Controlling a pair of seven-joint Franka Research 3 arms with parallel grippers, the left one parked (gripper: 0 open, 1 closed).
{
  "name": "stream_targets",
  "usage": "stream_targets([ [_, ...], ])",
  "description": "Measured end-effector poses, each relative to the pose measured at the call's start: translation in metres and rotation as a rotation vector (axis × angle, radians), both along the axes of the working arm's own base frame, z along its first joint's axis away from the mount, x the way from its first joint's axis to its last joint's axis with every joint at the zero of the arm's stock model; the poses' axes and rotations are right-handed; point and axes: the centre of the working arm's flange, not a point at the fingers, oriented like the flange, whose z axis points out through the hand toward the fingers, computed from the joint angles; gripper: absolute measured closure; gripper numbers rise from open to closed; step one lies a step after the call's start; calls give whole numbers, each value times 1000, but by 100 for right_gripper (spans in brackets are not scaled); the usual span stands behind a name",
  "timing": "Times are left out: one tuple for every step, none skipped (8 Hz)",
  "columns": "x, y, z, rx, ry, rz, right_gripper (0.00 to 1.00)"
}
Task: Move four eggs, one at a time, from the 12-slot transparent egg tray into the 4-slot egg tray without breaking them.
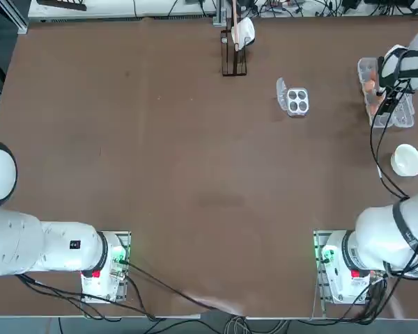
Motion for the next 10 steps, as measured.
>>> stream_targets([
  [-3, -1, -4, 4, 5, -4, 7],
  [-6, -1, -8, 6, 4, -5, 7],
  [-7, 0, -10, 8, 5, -4, 7],
  [-7, 3, -11, 11, 6, 0, 7],
  [-5, 8, -11, 14, 3, 9, 8],
  [-3, 12, -10, 16, -2, 15, 8],
  [-2, 12, -10, 15, -8, 17, 10],
  [-2, 11, -9, 14, -13, 18, 10],
  [-3, 10, -9, 13, -16, 17, 10],
  [-4, 8, -10, 13, -18, 14, 10],
])
